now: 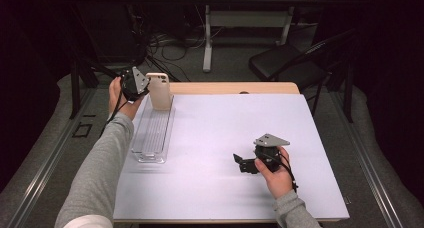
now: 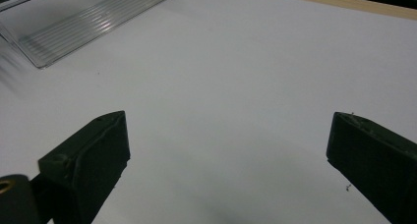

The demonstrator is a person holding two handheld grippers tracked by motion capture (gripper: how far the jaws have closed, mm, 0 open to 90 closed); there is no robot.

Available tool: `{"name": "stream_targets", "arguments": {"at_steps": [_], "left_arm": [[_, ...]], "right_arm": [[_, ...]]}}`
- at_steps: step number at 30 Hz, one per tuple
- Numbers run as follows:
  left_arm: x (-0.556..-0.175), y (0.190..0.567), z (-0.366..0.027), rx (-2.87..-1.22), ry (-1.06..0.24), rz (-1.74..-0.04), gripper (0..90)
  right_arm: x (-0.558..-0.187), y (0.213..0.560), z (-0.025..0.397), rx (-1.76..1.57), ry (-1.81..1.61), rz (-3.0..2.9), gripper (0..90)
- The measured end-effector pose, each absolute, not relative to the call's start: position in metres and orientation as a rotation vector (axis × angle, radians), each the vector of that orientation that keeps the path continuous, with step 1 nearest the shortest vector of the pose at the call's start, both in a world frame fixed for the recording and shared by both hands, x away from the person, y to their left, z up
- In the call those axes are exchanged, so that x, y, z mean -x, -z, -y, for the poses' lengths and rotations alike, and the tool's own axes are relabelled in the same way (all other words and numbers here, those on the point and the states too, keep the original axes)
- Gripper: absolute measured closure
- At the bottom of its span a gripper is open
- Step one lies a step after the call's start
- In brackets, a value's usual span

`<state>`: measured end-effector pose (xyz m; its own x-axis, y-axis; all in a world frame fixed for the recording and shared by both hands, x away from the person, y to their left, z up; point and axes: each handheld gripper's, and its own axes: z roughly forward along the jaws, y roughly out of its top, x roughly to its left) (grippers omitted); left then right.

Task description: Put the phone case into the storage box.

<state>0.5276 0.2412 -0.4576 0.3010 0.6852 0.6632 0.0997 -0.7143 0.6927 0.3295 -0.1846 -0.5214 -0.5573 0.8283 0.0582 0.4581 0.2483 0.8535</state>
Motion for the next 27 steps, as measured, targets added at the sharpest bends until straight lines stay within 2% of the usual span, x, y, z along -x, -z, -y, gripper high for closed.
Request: {"name": "stream_targets", "arguments": {"at_steps": [5,12,19,27], "left_arm": [[-0.525,0.453,-0.244,-1.998,-1.403,-0.737,42.9],[-0.52,0.448,-0.248,-1.958,-1.229,-0.874,43.4],[-0.517,0.444,-0.25,-1.965,-1.094,-0.941,35.8],[-0.51,0.439,-0.248,-1.985,-0.94,-1.005,33.7]], "right_arm": [[-0.329,0.521,0.186,-1.183,-1.237,-2.116,2.3],[-0.329,0.521,0.186,-1.182,-1.237,-2.115,2.3],[-0.329,0.521,0.186,-1.179,-1.24,-2.111,2.6],[-0.33,0.521,0.185,-1.175,-1.233,-2.117,2.6]]}}
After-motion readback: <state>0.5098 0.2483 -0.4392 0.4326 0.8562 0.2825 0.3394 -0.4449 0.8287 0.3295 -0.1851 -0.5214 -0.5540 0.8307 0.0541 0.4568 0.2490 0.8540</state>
